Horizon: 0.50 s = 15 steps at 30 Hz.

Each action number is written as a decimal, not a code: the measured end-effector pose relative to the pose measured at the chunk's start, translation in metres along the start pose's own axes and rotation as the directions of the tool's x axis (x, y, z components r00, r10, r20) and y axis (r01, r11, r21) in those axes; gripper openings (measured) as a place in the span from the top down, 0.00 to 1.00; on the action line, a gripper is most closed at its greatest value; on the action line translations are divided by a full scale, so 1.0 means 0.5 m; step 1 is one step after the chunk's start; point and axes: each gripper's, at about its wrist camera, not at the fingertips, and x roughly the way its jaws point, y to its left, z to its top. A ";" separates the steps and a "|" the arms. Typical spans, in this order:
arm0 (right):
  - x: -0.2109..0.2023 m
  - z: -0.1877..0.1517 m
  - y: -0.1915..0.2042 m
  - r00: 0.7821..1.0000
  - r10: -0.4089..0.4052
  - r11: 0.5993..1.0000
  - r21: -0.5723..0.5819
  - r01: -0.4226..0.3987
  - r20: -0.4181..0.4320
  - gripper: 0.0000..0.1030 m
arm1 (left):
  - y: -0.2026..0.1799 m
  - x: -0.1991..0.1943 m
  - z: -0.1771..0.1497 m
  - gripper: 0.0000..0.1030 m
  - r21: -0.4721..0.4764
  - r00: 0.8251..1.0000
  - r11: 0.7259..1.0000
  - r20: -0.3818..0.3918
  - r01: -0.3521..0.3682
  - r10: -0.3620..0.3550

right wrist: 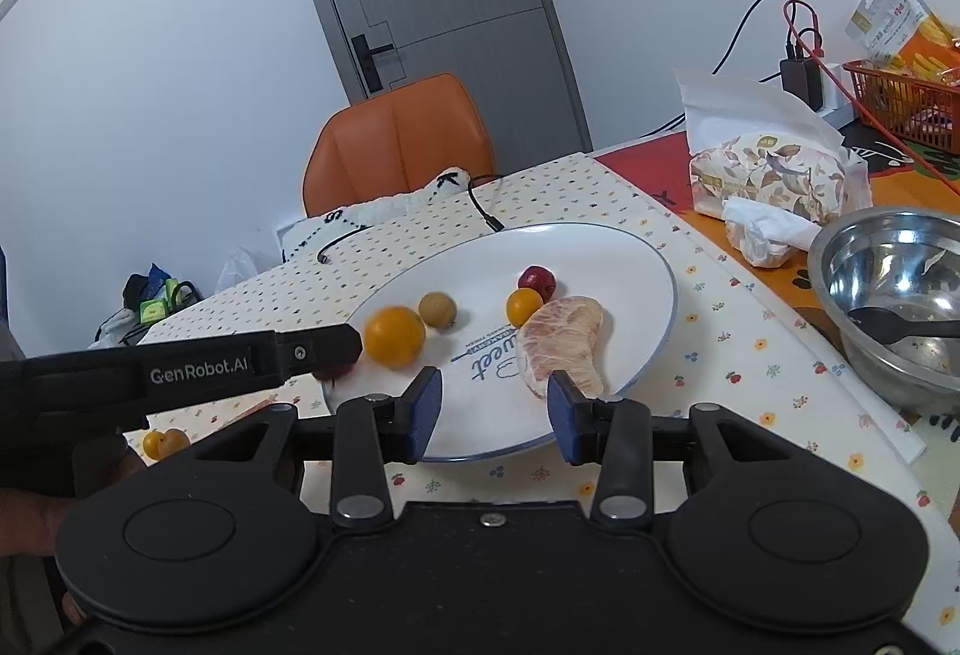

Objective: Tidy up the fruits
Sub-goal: 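Open both tools to drop the plum and mandarin onto the plate, then move both open tools back toward the remaining fruit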

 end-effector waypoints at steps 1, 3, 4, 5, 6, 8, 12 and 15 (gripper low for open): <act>-0.001 0.000 0.001 1.000 0.002 1.000 0.002 -0.002 0.000 0.61 | 0.001 -0.002 0.001 0.71 -0.002 1.000 1.000 -0.004 -0.003 0.003; -0.003 -0.001 0.002 1.000 0.004 1.000 0.003 -0.004 -0.001 0.60 | 0.007 -0.006 0.002 0.68 -0.014 1.000 1.000 -0.007 -0.005 0.004; -0.004 -0.002 0.002 1.000 0.005 1.000 0.004 -0.005 0.000 0.59 | 0.010 -0.009 0.002 0.66 -0.019 1.000 1.000 -0.006 -0.006 0.005; -0.005 -0.003 0.003 1.000 0.006 1.000 0.004 -0.006 0.000 0.59 | 0.013 -0.012 0.001 0.62 -0.020 1.000 1.000 -0.007 -0.008 0.008; -0.005 -0.004 0.003 1.000 0.007 1.000 0.004 -0.007 0.000 0.58 | 0.016 -0.016 0.001 0.61 -0.021 1.000 1.000 -0.006 -0.012 0.012; -0.006 -0.004 0.004 1.000 0.008 1.000 0.004 -0.008 0.001 0.56 | 0.023 -0.023 0.000 0.52 -0.025 1.000 1.000 -0.004 -0.018 0.018; -0.006 -0.007 0.007 1.000 0.012 1.000 0.005 -0.012 0.000 0.54 | 0.039 -0.039 0.000 0.44 -0.043 0.999 0.999 -0.002 -0.033 0.033; -0.007 -0.007 0.011 1.000 0.015 1.000 0.003 -0.015 0.003 0.49 | 0.051 -0.050 -0.002 0.35 -0.047 0.999 0.998 -0.004 -0.052 0.051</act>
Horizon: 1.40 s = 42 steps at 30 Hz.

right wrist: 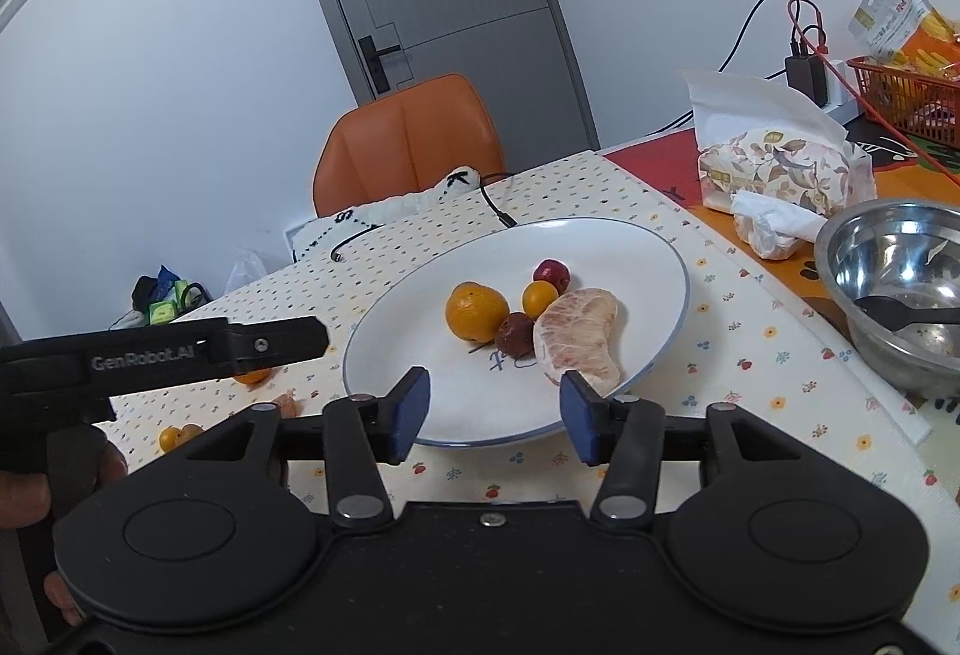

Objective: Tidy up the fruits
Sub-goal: 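Move both open tools back toward the remaining fruit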

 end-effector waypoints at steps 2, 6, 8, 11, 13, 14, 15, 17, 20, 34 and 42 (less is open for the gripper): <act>-0.001 0.000 0.004 1.000 0.003 1.000 -0.003 -0.003 0.002 0.46 | 0.008 -0.007 -0.001 0.27 0.003 1.000 1.000 0.003 -0.015 0.015; -0.004 0.000 0.014 1.000 0.016 1.000 -0.017 -0.016 0.009 0.39 | 0.022 -0.021 -0.005 0.22 0.013 0.999 0.999 0.015 -0.048 0.048; -0.005 0.001 0.020 1.000 0.022 1.000 -0.022 -0.022 0.013 0.35 | 0.030 -0.026 -0.006 0.20 0.008 0.999 0.999 0.013 -0.053 0.053; -0.004 0.001 0.028 0.999 0.037 0.999 -0.025 -0.036 0.013 0.32 | 0.045 -0.035 -0.008 0.19 -0.007 0.998 0.998 0.010 -0.056 0.056; -0.004 0.000 0.034 0.999 0.046 0.999 -0.030 -0.045 0.016 0.29 | 0.055 -0.043 -0.011 0.19 -0.018 0.998 0.998 0.015 -0.058 0.058; -0.005 -0.001 0.037 0.999 0.051 0.998 -0.032 -0.050 0.017 0.27 | 0.060 -0.048 -0.013 0.19 -0.022 0.998 0.998 0.020 -0.060 0.060; -0.004 -0.001 0.040 0.998 0.057 0.998 -0.033 -0.056 0.018 0.27 | 0.065 -0.053 -0.015 0.19 -0.025 0.998 0.998 0.024 -0.061 0.062; -0.002 -0.002 0.044 0.998 0.066 0.997 -0.036 -0.065 0.015 0.27 | 0.076 -0.062 -0.019 0.19 -0.039 0.998 0.997 0.034 -0.060 0.062; 0.001 -0.002 0.052 0.997 0.075 0.996 -0.040 -0.075 0.012 0.27 | 0.089 -0.075 -0.023 0.19 -0.058 0.996 0.996 0.051 -0.070 0.073; 0.008 -0.004 0.089 0.994 0.110 0.992 -0.067 -0.109 0.005 0.27 | 0.143 -0.128 -0.028 0.19 -0.102 0.988 0.988 0.097 -0.112 0.122; 0.008 -0.002 0.110 0.992 0.124 0.989 -0.080 -0.124 0.004 0.26 | 0.165 -0.154 -0.030 0.19 -0.115 0.983 0.985 0.114 -0.129 0.142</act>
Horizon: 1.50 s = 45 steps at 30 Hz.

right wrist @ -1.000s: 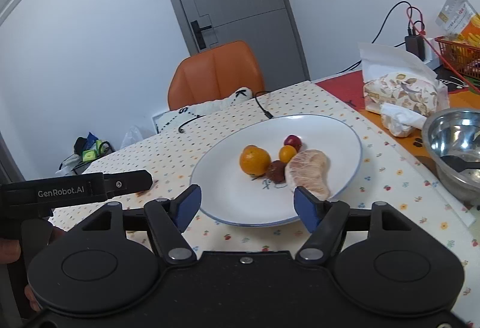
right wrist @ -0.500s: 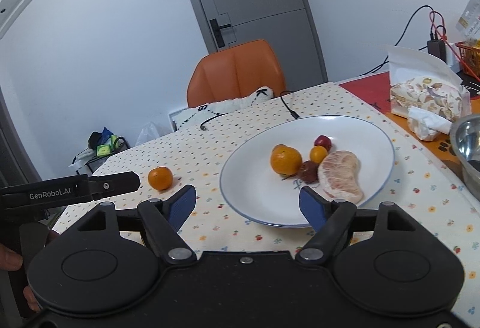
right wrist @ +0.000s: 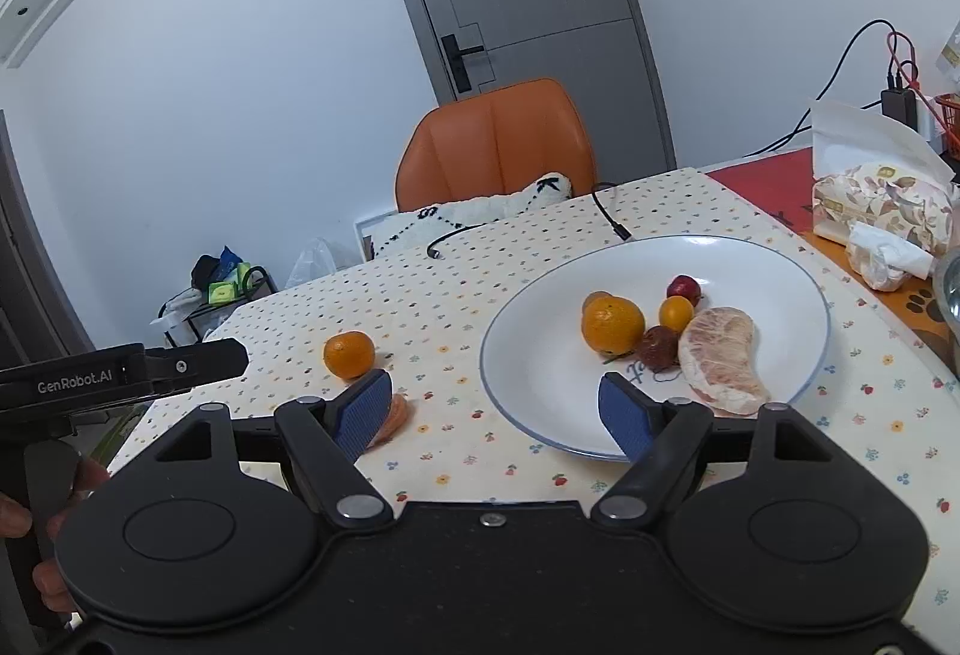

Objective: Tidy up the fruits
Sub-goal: 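Move both open tools back toward the remaining fruit, then grasp a kumquat with the left tool while the right tool moves to the pomelo segment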

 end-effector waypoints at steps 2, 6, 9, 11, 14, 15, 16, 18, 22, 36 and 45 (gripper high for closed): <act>0.001 0.001 0.004 1.000 0.003 1.000 -0.003 -0.003 0.000 0.26 | 0.007 -0.005 0.000 0.19 -0.004 1.000 1.000 0.003 -0.005 0.005; 0.004 0.001 0.011 1.000 0.009 1.000 -0.008 -0.009 -0.001 0.24 | 0.020 -0.012 0.000 0.19 -0.013 1.000 1.000 0.006 -0.016 0.016; 0.007 0.000 0.017 1.000 0.015 1.000 -0.015 -0.015 -0.003 0.19 | 0.032 -0.017 -0.003 0.19 -0.033 1.000 0.999 0.004 -0.021 0.021; 0.009 0.001 0.021 1.000 0.021 1.000 -0.016 -0.021 -0.004 0.16 | 0.040 -0.019 -0.004 0.19 -0.046 1.000 0.999 0.001 -0.025 0.025; 0.014 0.001 0.026 1.000 0.031 0.999 -0.013 -0.031 -0.004 0.10 | 0.051 -0.021 -0.006 0.19 -0.058 0.999 0.998 -0.012 -0.034 0.034; 0.015 0.000 0.026 0.999 0.034 0.999 -0.011 -0.034 -0.005 0.09 | 0.055 -0.021 -0.007 0.19 -0.063 0.999 0.997 -0.016 -0.037 0.036; 0.017 0.000 0.027 0.999 0.039 0.999 -0.008 -0.039 -0.005 0.07 | 0.058 -0.022 -0.007 0.17 -0.067 0.999 0.997 -0.019 -0.040 0.039; 0.020 -0.001 0.030 0.999 0.048 0.999 -0.004 -0.048 -0.008 0.04 | 0.067 -0.025 -0.010 0.13 -0.077 0.999 0.996 -0.018 -0.047 0.046; 0.027 -0.005 0.036 0.998 0.063 0.998 -0.006 -0.063 -0.016 0.00 | 0.080 -0.025 -0.015 0.12 -0.083 0.998 0.995 -0.025 -0.061 0.059; 0.059 -0.019 0.071 0.992 0.109 0.993 -0.039 -0.112 -0.069 0.00 | 0.118 0.014 -0.045 0.14 -0.098 0.992 0.991 -0.087 -0.096 0.088; 0.081 -0.025 0.094 0.988 0.117 0.991 -0.058 -0.123 -0.104 0.01 | 0.140 0.045 -0.055 0.38 -0.110 0.988 0.987 -0.111 -0.119 0.107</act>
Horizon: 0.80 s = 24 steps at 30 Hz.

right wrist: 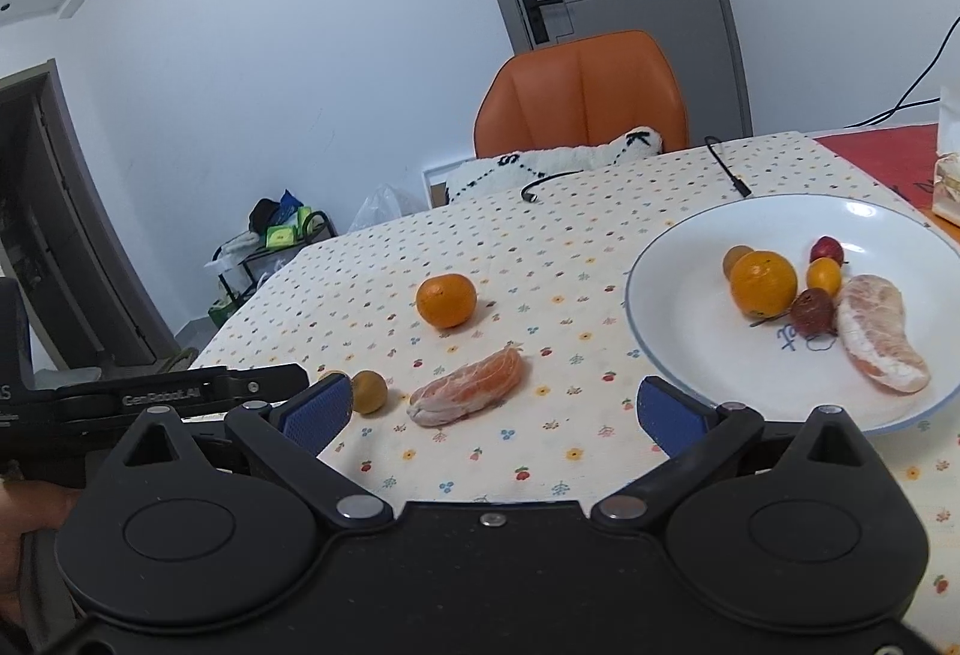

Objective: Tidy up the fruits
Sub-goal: 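Grasp a kumquat with the left tool while the right tool moves to the pomelo segment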

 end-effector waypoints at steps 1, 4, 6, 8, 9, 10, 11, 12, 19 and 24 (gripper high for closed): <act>0.003 0.000 0.001 1.000 0.001 1.000 -0.001 -0.001 -0.003 0.01 | 0.000 0.003 0.001 0.39 0.001 1.000 1.000 0.001 0.000 0.000; 0.013 0.000 0.007 1.000 0.005 1.000 -0.003 -0.005 -0.013 0.01 | 0.000 0.011 0.004 0.44 0.003 1.000 1.000 0.005 0.003 -0.003; 0.021 0.002 0.012 1.000 0.007 1.000 -0.005 -0.007 -0.021 0.02 | 0.000 0.019 0.004 0.48 0.002 1.000 1.000 0.002 0.008 -0.008; 0.028 0.003 0.019 1.000 0.010 1.000 -0.014 -0.011 -0.026 0.03 | 0.000 0.029 0.004 0.52 0.000 1.000 1.000 -0.004 0.012 -0.012; 0.033 0.004 0.023 1.000 0.011 1.000 -0.018 -0.011 -0.029 0.04 | 0.000 0.034 0.004 0.53 -0.001 1.000 1.000 -0.009 0.015 -0.015; 0.037 0.004 0.025 0.999 0.010 1.000 -0.020 -0.011 -0.034 0.05 | 0.001 0.038 0.003 0.54 -0.003 1.000 1.000 -0.012 0.018 -0.018; 0.042 0.005 0.028 0.999 0.011 1.000 -0.021 -0.012 -0.038 0.07 | 0.001 0.041 0.003 0.55 -0.003 1.000 1.000 -0.015 0.019 -0.019; 0.046 0.005 0.030 0.999 0.011 1.000 -0.024 -0.012 -0.041 0.07 | 0.001 0.044 0.002 0.55 -0.002 1.000 1.000 -0.017 0.019 -0.019; 0.071 0.005 0.053 0.998 0.012 0.999 -0.049 -0.015 -0.057 0.08 | 0.000 0.062 0.000 0.62 0.004 0.999 1.000 -0.021 0.027 -0.026; 0.085 0.008 0.062 0.998 0.007 0.998 -0.067 -0.011 -0.061 0.08 | 0.002 0.065 -0.001 0.79 -0.002 0.999 0.999 -0.022 0.042 -0.042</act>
